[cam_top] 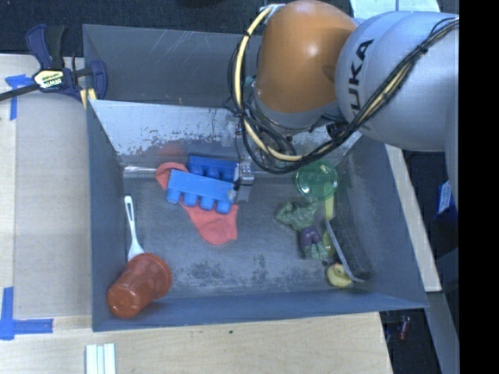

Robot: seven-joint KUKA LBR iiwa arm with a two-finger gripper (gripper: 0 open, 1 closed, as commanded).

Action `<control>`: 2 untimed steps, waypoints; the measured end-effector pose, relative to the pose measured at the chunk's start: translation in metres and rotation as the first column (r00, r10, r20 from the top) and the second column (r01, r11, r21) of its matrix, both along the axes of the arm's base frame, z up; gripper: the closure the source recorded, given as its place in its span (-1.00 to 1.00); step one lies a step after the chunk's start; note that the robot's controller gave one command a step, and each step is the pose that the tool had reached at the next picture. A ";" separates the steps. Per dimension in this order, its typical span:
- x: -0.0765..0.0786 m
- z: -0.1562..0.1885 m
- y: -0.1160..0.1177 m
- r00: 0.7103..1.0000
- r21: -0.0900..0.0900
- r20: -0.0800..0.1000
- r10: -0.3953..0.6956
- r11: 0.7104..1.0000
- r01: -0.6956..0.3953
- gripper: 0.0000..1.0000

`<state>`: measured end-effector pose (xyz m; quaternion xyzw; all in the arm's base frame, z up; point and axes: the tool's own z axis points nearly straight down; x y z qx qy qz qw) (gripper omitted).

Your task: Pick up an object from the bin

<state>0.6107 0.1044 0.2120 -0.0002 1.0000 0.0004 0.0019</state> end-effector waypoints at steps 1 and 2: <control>-0.002 -0.004 0.001 0.998 -0.001 0.002 0.064 0.998 -0.064 -1.00; -0.045 -0.024 0.027 0.937 -0.002 0.002 0.349 0.937 -0.349 -1.00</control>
Offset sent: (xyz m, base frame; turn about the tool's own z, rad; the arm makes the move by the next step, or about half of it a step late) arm -0.0703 0.0434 -0.0337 -0.2856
